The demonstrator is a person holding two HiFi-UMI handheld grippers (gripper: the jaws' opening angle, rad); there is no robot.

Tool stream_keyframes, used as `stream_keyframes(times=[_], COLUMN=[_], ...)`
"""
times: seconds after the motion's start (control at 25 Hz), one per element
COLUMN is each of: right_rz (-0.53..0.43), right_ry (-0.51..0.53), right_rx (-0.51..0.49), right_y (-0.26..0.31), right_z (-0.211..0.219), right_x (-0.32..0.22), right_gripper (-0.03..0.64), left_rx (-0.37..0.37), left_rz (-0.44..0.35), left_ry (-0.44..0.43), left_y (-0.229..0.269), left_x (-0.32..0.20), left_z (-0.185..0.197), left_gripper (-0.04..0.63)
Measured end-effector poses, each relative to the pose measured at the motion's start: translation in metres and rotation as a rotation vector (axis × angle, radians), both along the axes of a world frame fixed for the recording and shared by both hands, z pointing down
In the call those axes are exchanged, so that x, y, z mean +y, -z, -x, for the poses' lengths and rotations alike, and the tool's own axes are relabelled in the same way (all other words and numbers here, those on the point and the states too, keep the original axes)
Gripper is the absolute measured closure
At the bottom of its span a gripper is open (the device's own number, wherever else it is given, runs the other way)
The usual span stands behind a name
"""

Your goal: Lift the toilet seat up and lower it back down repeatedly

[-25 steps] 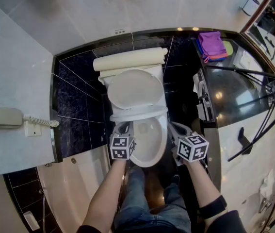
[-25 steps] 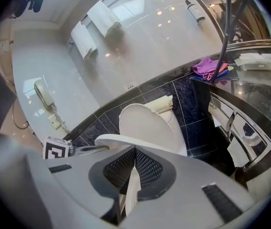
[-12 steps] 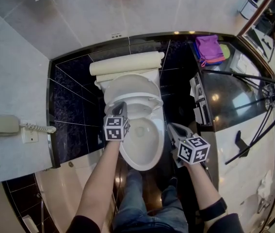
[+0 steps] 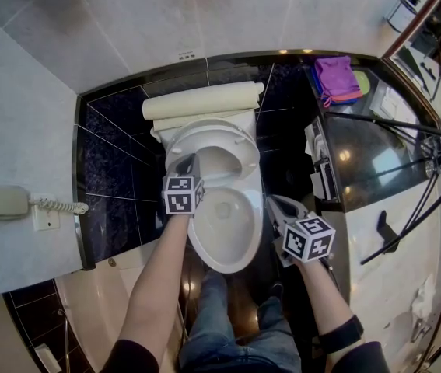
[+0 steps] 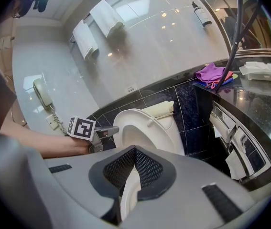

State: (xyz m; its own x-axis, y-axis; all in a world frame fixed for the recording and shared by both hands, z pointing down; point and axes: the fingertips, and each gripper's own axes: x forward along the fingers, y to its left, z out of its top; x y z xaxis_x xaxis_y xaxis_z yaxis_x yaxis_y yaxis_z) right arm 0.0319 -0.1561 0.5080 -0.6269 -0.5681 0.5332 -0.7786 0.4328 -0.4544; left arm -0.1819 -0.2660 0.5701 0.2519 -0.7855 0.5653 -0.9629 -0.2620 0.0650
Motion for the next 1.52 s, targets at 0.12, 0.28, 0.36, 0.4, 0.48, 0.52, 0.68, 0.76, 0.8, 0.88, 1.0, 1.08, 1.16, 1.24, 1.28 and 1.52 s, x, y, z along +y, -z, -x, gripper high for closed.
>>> stream_keyframes(times=[0.12, 0.28, 0.36, 0.4, 0.48, 0.52, 0.68, 0.76, 0.8, 0.88, 1.0, 1.08, 1.16, 1.24, 1.28, 1.52], right_rz=[0.001, -0.008, -0.017, -0.024, -0.039, -0.047, -0.086, -0.106, -0.113, -0.123, -0.141, -0.150, -0.158, -0.162, -0.160, -0.170], right_ry=[0.005, 0.024, 0.039, 0.050, 0.076, 0.090, 0.157, 0.182, 0.189, 0.196, 0.205, 0.213, 0.217, 0.211, 0.207, 0.194], right_rx=[0.005, 0.015, 0.021, 0.024, 0.032, 0.038, 0.072, 0.082, 0.084, 0.085, 0.097, 0.118, 0.137, 0.146, 0.146, 0.165], right_y=[0.000, 0.006, 0.011, 0.014, 0.020, 0.024, 0.041, 0.052, 0.058, 0.071, 0.087, 0.094, 0.099, 0.104, 0.106, 0.116], right_z=[0.001, 0.002, 0.001, 0.001, 0.002, 0.003, 0.002, -0.002, -0.005, -0.013, -0.031, -0.046, -0.061, -0.076, -0.084, -0.120], right_x=[0.000, 0.002, 0.004, 0.005, 0.007, 0.009, 0.025, 0.036, 0.041, 0.054, 0.076, 0.095, 0.113, 0.131, 0.141, 0.180], right_gripper=[0.600, 0.600, 0.600, 0.600, 0.600, 0.600, 0.600, 0.600, 0.600, 0.600, 0.600, 0.600, 0.600, 0.600, 0.600, 0.600], left_rx=[-0.008, -0.015, -0.019, -0.023, -0.033, -0.038, -0.050, -0.052, -0.052, -0.049, -0.041, -0.034, -0.030, -0.023, -0.020, -0.028], left_rz=[0.005, 0.006, 0.002, -0.002, -0.010, -0.015, -0.035, -0.043, -0.046, -0.053, -0.068, -0.078, -0.092, -0.109, -0.115, -0.135], left_ry=[-0.006, 0.003, 0.005, 0.005, 0.006, 0.009, 0.033, 0.048, 0.055, 0.067, 0.087, 0.103, 0.116, 0.127, 0.131, 0.139], left_y=[0.003, 0.015, 0.027, 0.034, 0.049, 0.058, 0.093, 0.108, 0.116, 0.132, 0.157, 0.173, 0.189, 0.204, 0.209, 0.228], left_x=[0.007, 0.023, 0.036, 0.043, 0.060, 0.070, 0.117, 0.142, 0.155, 0.180, 0.220, 0.247, 0.272, 0.294, 0.306, 0.358], left_z=[-0.002, -0.002, -0.006, -0.007, -0.010, -0.010, -0.014, -0.017, -0.019, -0.022, -0.027, -0.030, -0.031, -0.032, -0.032, -0.031], left_gripper=[0.597, 0.597, 0.597, 0.597, 0.597, 0.597, 0.597, 0.597, 0.597, 0.597, 0.597, 0.598, 0.597, 0.597, 0.598, 0.597])
